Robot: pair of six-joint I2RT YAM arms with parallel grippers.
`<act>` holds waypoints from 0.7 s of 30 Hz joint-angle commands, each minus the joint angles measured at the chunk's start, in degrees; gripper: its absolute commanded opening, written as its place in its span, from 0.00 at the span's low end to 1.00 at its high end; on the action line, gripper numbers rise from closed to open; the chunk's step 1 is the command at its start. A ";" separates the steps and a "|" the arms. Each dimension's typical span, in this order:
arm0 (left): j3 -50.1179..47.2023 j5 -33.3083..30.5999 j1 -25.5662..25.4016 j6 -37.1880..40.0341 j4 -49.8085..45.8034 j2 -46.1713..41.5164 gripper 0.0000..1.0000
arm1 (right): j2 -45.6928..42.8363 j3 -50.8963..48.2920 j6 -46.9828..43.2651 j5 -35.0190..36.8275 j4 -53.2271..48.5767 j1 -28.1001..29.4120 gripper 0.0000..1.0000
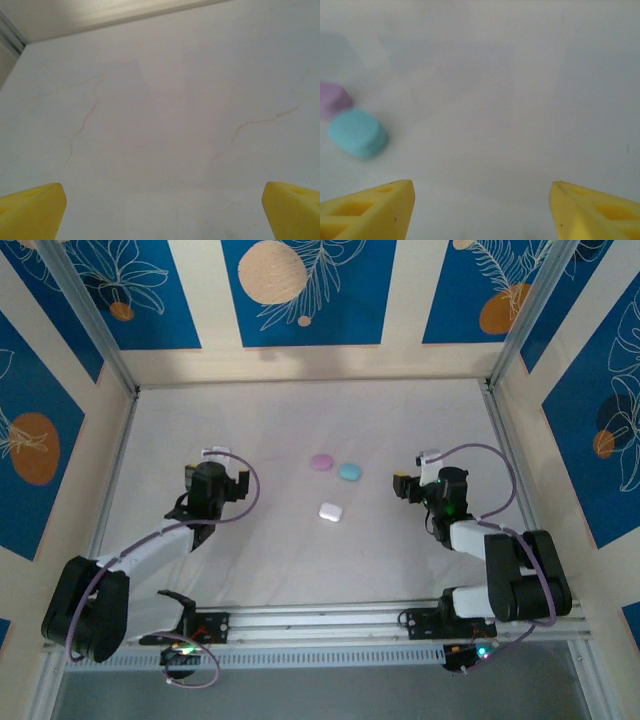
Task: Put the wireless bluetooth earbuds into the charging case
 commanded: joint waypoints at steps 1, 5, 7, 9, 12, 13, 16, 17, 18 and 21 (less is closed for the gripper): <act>0.47 0.39 1.08 5.86 8.03 2.63 1.00 | 4.53 -0.32 0.50 -3.10 10.35 -2.01 0.72; -0.61 0.08 2.15 8.63 14.16 5.83 1.00 | 8.16 2.69 2.88 0.29 9.17 -2.79 0.73; -0.79 -0.62 3.01 8.83 14.33 6.92 1.00 | 8.75 4.24 4.99 -1.30 6.05 -4.67 0.76; -2.20 0.53 3.84 10.55 17.40 8.31 1.00 | 8.80 4.29 4.48 1.10 6.23 -3.52 1.00; -6.40 4.47 6.19 12.60 28.17 11.50 1.00 | 8.58 3.35 5.02 5.94 7.80 -2.57 0.99; -8.21 6.76 7.46 12.45 32.88 12.73 1.00 | 8.61 3.28 5.03 6.22 7.85 -2.51 0.99; -12.06 13.25 12.55 7.84 41.38 15.47 1.00 | 8.57 3.74 5.31 4.43 7.14 -3.26 0.99; -13.42 15.09 13.94 6.89 45.19 16.94 1.00 | 8.62 3.69 5.14 4.67 7.15 -3.03 0.99; -14.85 16.79 14.96 6.12 49.51 18.92 1.00 | 8.67 3.70 5.03 4.92 7.15 -2.92 0.99; -15.10 19.06 16.52 4.94 50.17 19.65 1.00 | 8.62 3.69 5.06 4.93 7.13 -2.96 0.99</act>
